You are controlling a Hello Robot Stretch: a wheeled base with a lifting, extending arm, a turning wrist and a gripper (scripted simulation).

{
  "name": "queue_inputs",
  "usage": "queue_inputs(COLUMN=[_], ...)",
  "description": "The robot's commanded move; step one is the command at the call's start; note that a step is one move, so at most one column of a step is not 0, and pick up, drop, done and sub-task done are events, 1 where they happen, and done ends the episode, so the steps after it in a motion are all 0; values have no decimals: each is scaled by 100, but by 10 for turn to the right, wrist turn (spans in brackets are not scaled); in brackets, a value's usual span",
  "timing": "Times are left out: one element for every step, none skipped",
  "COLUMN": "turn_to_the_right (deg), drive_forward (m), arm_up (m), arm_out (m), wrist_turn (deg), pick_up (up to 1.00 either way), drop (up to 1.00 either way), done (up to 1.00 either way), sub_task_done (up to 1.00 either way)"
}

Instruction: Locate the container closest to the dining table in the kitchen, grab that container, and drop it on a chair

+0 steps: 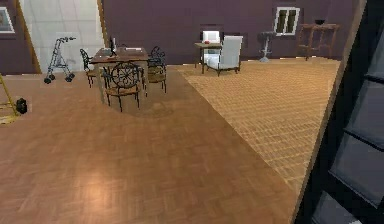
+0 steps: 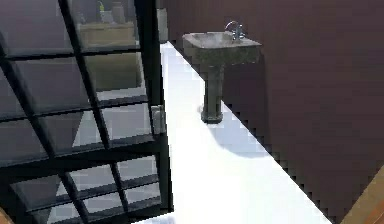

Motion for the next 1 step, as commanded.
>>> queue_inputs(turn_to_the_right=[0], drive_forward=[100], arm_up=[0], arm_out=[0], wrist_turn=[0], pick_up=[0], drop=[0], done=[0], sub_task_done=[0])
